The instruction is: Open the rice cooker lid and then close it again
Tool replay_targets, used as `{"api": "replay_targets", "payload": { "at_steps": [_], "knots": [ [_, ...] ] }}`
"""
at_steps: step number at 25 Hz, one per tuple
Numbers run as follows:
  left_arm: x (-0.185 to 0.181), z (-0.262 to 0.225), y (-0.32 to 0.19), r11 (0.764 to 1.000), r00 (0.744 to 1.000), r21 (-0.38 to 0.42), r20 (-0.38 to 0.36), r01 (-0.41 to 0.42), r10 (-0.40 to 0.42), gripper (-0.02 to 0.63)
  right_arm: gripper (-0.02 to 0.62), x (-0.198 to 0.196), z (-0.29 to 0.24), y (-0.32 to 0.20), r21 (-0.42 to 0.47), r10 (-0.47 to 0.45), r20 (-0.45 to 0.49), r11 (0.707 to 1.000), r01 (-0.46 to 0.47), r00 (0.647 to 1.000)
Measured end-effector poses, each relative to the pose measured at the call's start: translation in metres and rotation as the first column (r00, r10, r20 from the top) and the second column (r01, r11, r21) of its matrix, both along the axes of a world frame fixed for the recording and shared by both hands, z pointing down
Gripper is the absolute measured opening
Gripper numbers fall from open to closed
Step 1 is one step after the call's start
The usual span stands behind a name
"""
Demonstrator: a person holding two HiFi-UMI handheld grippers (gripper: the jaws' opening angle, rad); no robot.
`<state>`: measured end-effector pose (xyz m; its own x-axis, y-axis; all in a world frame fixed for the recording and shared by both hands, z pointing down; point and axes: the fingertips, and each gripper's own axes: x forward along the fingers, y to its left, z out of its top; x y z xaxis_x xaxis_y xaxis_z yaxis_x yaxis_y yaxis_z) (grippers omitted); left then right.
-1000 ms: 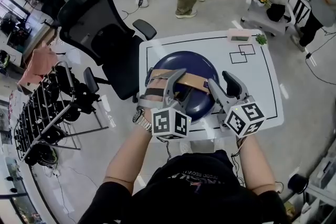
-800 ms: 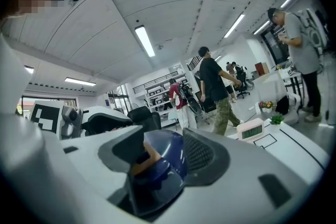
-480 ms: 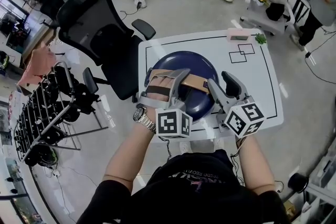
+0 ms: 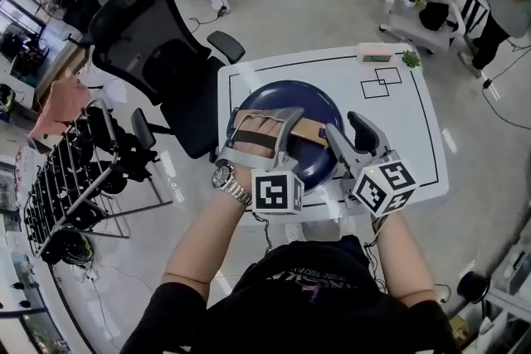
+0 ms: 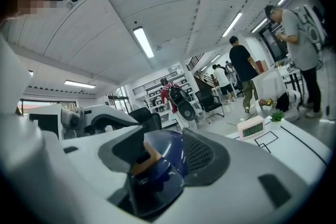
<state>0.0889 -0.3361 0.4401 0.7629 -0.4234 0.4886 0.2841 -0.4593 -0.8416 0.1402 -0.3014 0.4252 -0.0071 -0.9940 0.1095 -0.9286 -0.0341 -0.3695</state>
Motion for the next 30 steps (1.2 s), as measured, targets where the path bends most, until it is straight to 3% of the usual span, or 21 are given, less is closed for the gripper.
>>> {"api": "replay_targets", "payload": {
  "at_steps": [13,30],
  "knots": [
    [0.000,-0.004,-0.004,0.998,0.998,-0.057,-0.041,0.035,-0.037,0.186,0.230,0.000,-0.006,-0.002,-0.030,-0.011,-0.088,1.000,0.009,0.996],
    [-0.017,-0.050,-0.026,0.965,0.973,-0.256,-0.204,0.056,-0.110,0.186,0.232,-0.005,-0.060,-0.002,0.082,-0.010,-0.138,0.996,0.021,0.990]
  ]
}}
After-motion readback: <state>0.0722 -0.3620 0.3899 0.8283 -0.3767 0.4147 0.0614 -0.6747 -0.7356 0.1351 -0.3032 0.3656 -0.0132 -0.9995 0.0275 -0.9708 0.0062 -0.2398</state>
